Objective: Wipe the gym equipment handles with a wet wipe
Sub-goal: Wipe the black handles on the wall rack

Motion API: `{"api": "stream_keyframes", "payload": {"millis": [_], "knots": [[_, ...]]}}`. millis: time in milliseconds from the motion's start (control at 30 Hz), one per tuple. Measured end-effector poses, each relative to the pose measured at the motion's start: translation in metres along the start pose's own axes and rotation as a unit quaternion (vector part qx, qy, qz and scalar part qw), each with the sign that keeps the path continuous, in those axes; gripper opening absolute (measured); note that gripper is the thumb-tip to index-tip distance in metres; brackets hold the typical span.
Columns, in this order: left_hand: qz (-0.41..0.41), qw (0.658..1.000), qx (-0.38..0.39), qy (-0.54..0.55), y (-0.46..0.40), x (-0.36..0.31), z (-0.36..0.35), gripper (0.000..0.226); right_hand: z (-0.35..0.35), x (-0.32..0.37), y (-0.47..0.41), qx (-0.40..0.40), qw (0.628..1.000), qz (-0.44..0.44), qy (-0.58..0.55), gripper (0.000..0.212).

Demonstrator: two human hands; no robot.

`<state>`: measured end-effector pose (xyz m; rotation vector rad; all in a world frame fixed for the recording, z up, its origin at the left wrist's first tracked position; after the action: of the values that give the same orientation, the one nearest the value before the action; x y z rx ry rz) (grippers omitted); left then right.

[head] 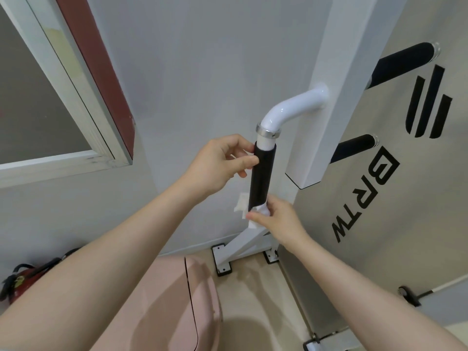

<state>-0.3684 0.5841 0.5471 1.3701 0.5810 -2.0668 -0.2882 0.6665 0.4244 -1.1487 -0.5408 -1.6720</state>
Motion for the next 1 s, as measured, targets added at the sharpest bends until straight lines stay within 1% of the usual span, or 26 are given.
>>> {"api": "stream_keyframes", "payload": {"millis": [33, 67, 100, 167, 200, 233, 300, 333, 367, 433, 533, 567, 600, 700, 767, 833, 867, 933, 1000], "knots": [[-0.002, 1.0, -0.003, 0.0, 0.0, 0.0, 0.0, 0.019, 0.005, 0.005, -0.005, -0.003, 1.0, 0.005, 0.002, 0.024], [-0.004, 1.0, -0.006, 0.004, -0.001, 0.001, 0.0, 0.019, 0.013, 0.018, -0.011, -0.021, 0.999, 0.031, -0.023, 0.025], [-0.004, 1.0, -0.009, 0.009, -0.001, 0.003, 0.0, 0.018, 0.024, 0.036, -0.018, -0.05, 0.994, 0.065, -0.07, 0.024], [-0.001, 1.0, -0.011, 0.021, -0.002, 0.005, 0.0, 0.017, 0.04, 0.065, -0.024, -0.111, 0.973, 0.124, -0.163, 0.024], [-0.001, 1.0, -0.009, 0.027, -0.002, 0.006, 0.0, 0.016, 0.041, 0.066, -0.023, -0.131, 0.968, 0.134, -0.17, 0.025], [-0.002, 0.999, -0.007, 0.033, -0.002, 0.006, -0.001, 0.016, 0.034, 0.055, -0.018, -0.14, 0.971, 0.123, -0.148, 0.024], [-0.006, 0.999, -0.008, 0.039, -0.002, 0.007, -0.001, 0.015, 0.012, 0.02, -0.001, -0.131, 0.987, 0.06, -0.069, 0.018], [-0.006, 0.999, -0.01, 0.038, -0.003, 0.008, -0.001, 0.014, 0.004, 0.006, 0.006, -0.121, 0.991, 0.028, -0.047, 0.017], [-0.006, 0.999, -0.01, 0.041, -0.003, 0.008, -0.001, 0.014, 0.001, -0.002, 0.008, -0.124, 0.991, 0.014, -0.044, 0.017], [-0.008, 0.998, -0.006, 0.058, -0.003, 0.008, -0.002, 0.016, 0.013, 0.014, -0.002, -0.159, 0.983, 0.041, -0.081, 0.021], [-0.017, 0.997, -0.013, 0.069, -0.002, 0.006, -0.001, 0.018, 0.037, 0.058, -0.017, -0.209, 0.964, 0.126, -0.108, 0.031], [-0.017, 0.998, -0.021, 0.064, -0.001, 0.007, 0.0, 0.019, 0.035, 0.058, -0.016, -0.208, 0.964, 0.133, -0.098, 0.033], [-0.015, 0.998, -0.03, 0.057, -0.002, 0.009, 0.001, 0.019, 0.027, 0.047, -0.011, -0.192, 0.971, 0.119, -0.077, 0.034], [-0.01, 0.998, -0.041, 0.051, -0.003, 0.012, 0.003, 0.019, -0.011, -0.001, 0.01, -0.104, 0.994, 0.039, -0.017, 0.034], [-0.009, 0.997, -0.037, 0.074, -0.002, 0.012, 0.002, 0.017, -0.01, -0.007, 0.011, -0.109, 0.993, 0.032, -0.022, 0.038], [-0.005, 0.995, -0.042, 0.087, -0.002, 0.013, 0.003, 0.015, 0.008, 0.017, 0.005, -0.145, 0.987, 0.069, -0.01, 0.046], [-0.002, 0.995, -0.042, 0.093, -0.003, 0.014, 0.003, 0.015, 0.017, 0.035, 0.004, -0.163, 0.981, 0.106, 0.001, 0.052], [0.001, 0.993, -0.037, 0.112, -0.003, 0.016, 0.002, 0.015, 0.029, 0.071, 0.006, -0.179, 0.961, 0.209, 0.038, 0.061], [0.002, 0.991, -0.035, 0.13, -0.003, 0.017, 0.002, 0.012, 0.03, 0.093, 0.011, -0.175, 0.928, 0.305, 0.123, 0.061]]}}
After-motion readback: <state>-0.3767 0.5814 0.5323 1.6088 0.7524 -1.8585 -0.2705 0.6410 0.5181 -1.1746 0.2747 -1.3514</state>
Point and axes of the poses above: each hand's wrist, its own y-axis away from the middle knuckle, its own z-axis out of the back of the hand, x = y × z, the point moved 10 cm from there along -y, towards the middle knuckle, and after that the axes turned 10 degrees about z, right-handed, at the moved point
